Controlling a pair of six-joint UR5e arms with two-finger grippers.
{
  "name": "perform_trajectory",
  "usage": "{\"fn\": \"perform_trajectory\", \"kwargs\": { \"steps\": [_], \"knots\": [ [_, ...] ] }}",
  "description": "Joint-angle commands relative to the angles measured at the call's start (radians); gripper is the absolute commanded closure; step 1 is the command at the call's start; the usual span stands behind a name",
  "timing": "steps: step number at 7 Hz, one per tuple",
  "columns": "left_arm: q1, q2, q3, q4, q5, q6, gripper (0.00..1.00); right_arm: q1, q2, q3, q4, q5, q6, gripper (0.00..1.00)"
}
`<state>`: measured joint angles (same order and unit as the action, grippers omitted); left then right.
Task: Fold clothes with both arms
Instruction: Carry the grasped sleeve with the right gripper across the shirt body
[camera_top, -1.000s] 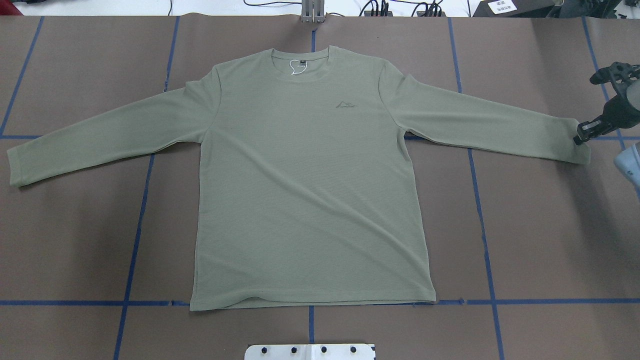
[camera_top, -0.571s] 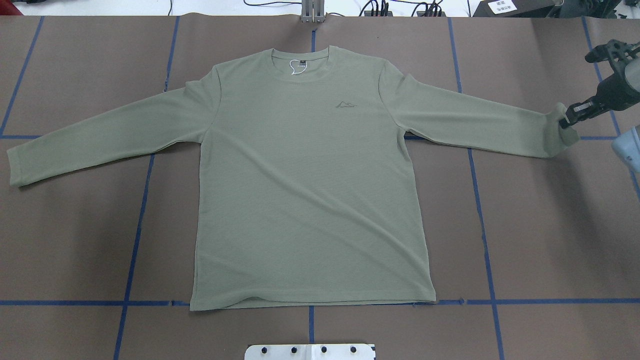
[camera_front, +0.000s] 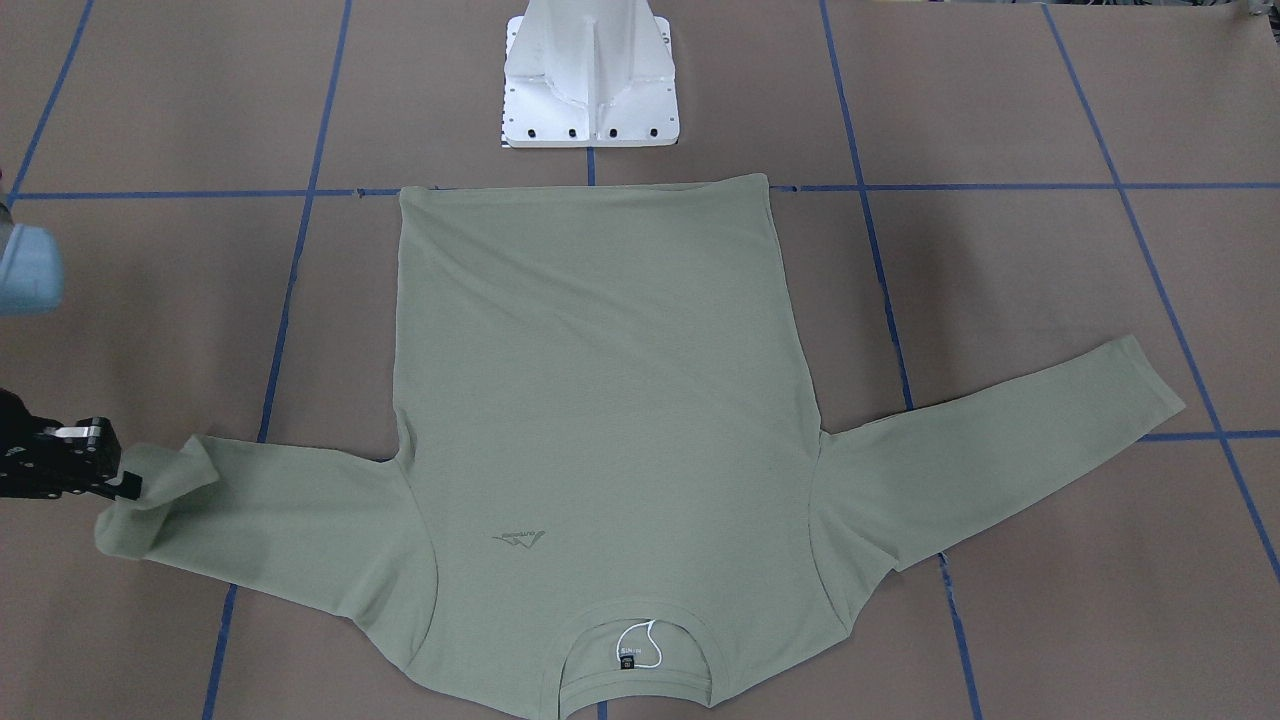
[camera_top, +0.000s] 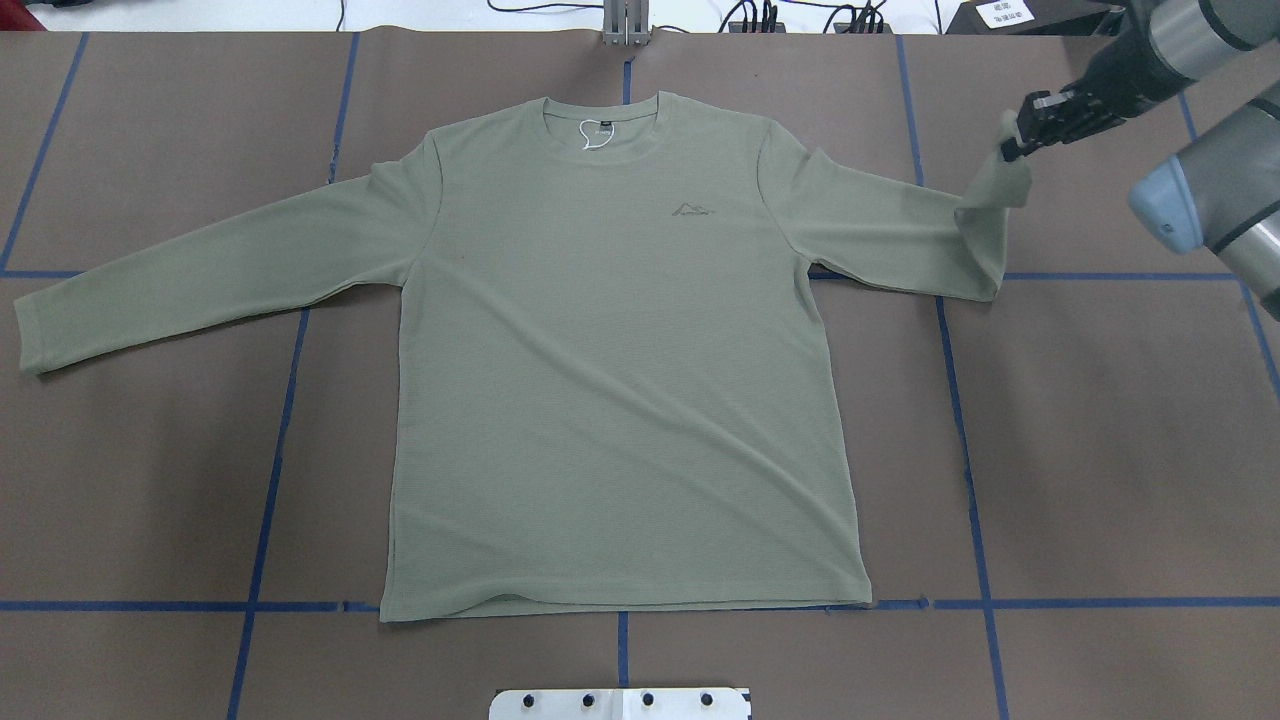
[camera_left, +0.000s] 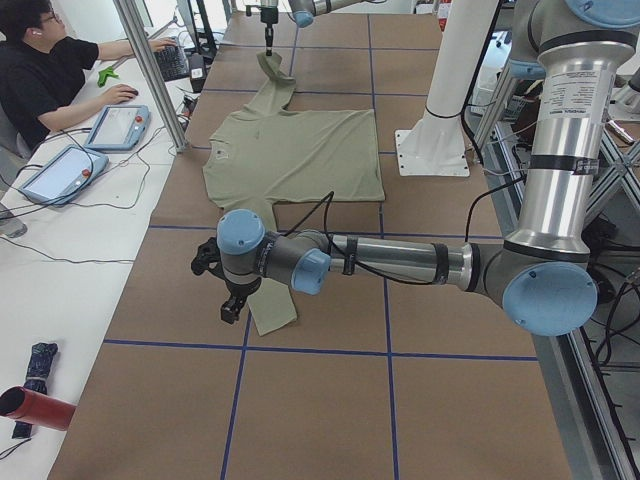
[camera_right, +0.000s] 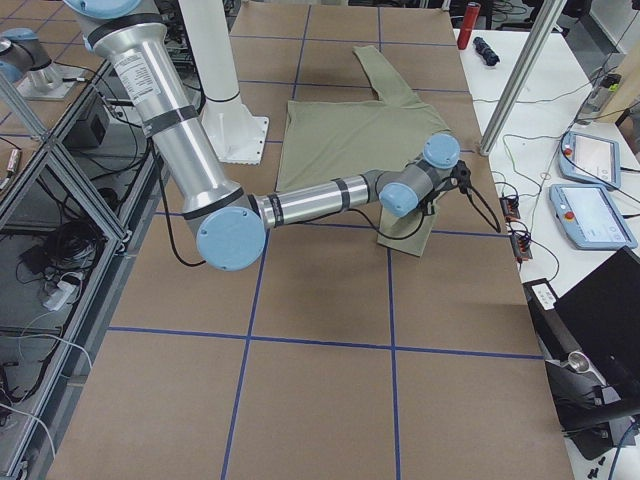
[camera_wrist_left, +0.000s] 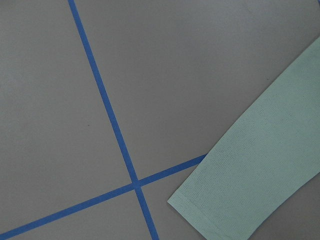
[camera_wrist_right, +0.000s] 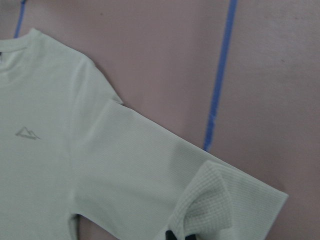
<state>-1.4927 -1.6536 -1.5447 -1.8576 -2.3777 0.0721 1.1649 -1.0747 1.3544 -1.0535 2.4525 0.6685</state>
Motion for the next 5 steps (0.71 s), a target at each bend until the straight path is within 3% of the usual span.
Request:
{"fn": "perform_trajectory", "kwargs": {
  "steps": [1, 4, 5],
  "knots": [
    [-0.001, 0.0, 0.0, 0.0, 0.0, 0.0, 0.0, -0.112, 0.161, 0.0, 0.0, -0.109, 0.162, 1.0],
    [-0.006, 0.0, 0.002, 0.0, 0.0, 0.002, 0.0, -0.255, 0.358, -0.035, -0.003, -0.26, 0.288, 1.0],
    [-0.006, 0.002, 0.002, 0.0, 0.0, 0.0, 0.0, -0.317, 0.474, -0.069, -0.026, -0.346, 0.318, 1.0]
  ]
}}
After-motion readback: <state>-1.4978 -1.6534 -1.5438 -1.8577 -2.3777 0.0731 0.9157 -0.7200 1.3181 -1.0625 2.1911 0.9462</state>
